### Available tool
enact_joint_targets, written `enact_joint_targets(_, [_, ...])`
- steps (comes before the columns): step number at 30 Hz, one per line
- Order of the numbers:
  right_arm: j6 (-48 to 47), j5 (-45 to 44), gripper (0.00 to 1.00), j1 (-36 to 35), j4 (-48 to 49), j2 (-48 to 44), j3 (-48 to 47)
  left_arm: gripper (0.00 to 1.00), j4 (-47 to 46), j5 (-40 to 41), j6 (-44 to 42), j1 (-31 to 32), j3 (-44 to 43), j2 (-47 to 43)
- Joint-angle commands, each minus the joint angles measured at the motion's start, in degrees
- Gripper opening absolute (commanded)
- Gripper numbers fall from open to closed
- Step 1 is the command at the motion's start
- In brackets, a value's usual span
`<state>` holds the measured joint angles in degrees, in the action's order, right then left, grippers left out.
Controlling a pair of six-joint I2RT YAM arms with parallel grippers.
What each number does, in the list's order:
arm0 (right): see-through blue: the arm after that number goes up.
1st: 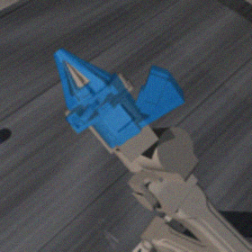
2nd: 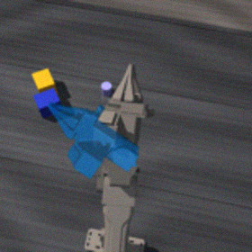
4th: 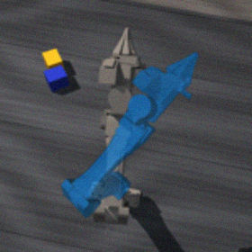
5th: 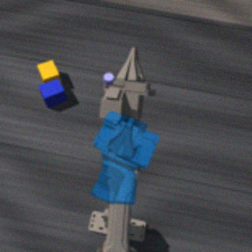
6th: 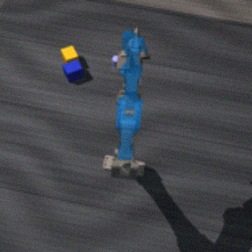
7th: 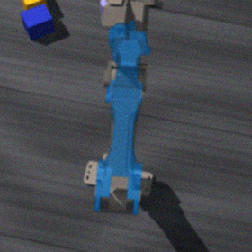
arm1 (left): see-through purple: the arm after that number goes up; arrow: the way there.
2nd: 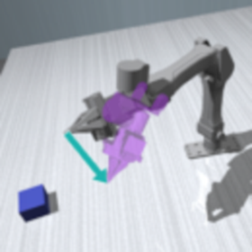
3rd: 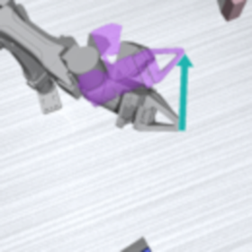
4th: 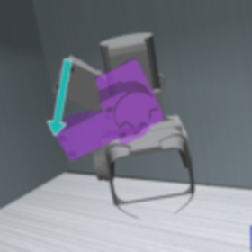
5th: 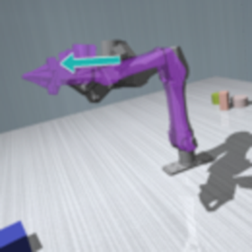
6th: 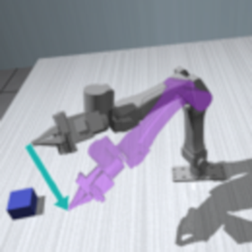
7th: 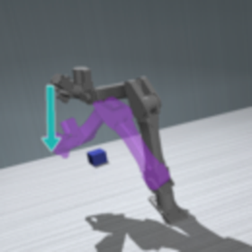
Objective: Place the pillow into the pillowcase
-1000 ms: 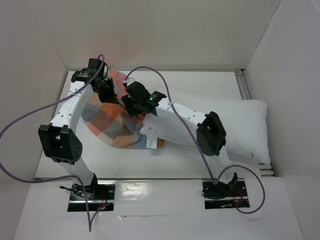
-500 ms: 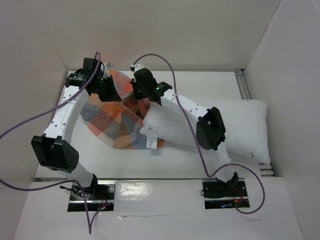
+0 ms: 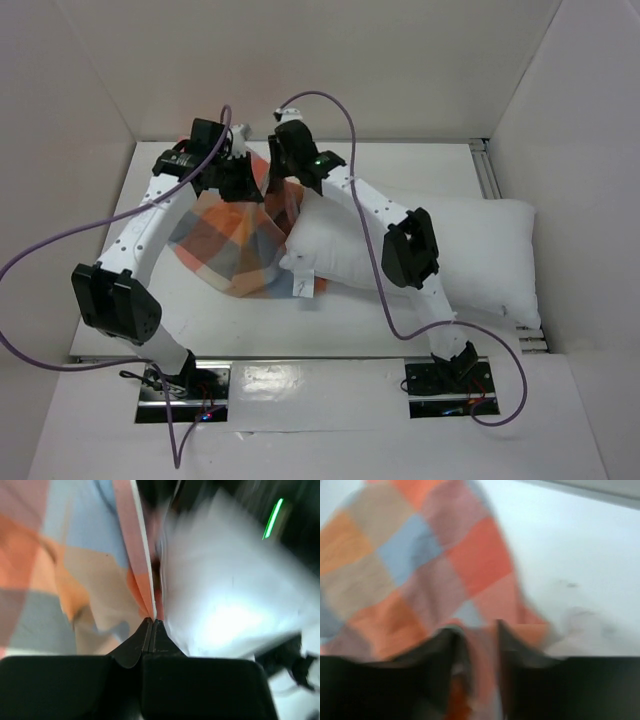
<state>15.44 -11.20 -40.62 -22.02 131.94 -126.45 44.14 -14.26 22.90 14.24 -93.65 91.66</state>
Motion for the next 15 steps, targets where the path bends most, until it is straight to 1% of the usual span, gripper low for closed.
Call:
enact_joint_targets(1, [1.96,-6.08,0.52,12.14,-5.30,1.40,-5.82,0.00,13.52,-6.57,0.13,-0.16,-1.63,-2.36])
enact_joint_targets(2, [1.96,-4.11,0.65,12.14,-7.49,-0.09,-5.82,0.00,13.52,-7.26,0.13,-0.96,-2.41,-2.36])
enact_joint_targets(3, [1.96,-2.09,0.77,12.67,-8.38,-1.84,-3.56,0.00,13.52,-8.49,0.13,-1.93,-2.42,-1.66])
enact_joint_targets(4, [1.35,-2.07,0.87,12.67,-9.35,-3.78,-2.23,0.00,13.52,-8.50,0.13,-3.33,-3.20,-0.96])
enact_joint_targets(5, [1.35,-1.55,0.99,12.67,-11.36,-7.71,0.65,0.00,13.52,-8.50,-0.39,-3.86,-3.73,-0.95])
enact_joint_targets(7, [1.35,-1.54,0.99,12.06,-13.56,-11.69,3.57,0.00,13.52,-8.50,-0.40,-4.92,-3.74,-0.34])
enact_joint_targets(10, [2.14,-3.56,0.99,11.27,-17.96,-20.20,9.72,0.00,13.52,-10.26,-0.40,-6.32,-4.87,0.72])
enact_joint_targets(12, [4.58,-7.14,0.99,10.48,-22.52,-22.94,14.55,0.00,12.99,-10.88,-0.40,-6.33,-4.88,1.24])
enact_joint_targets(14, [6.00,-7.96,0.99,8.99,-25.25,-26.97,18.07,0.00,12.99,-11.58,-0.40,-6.33,-4.88,1.85])
enact_joint_targets(15, [6.87,-8.57,0.99,7.76,-27.00,-28.30,21.83,0.00,12.99,-11.58,-0.40,-6.33,-4.88,1.86])
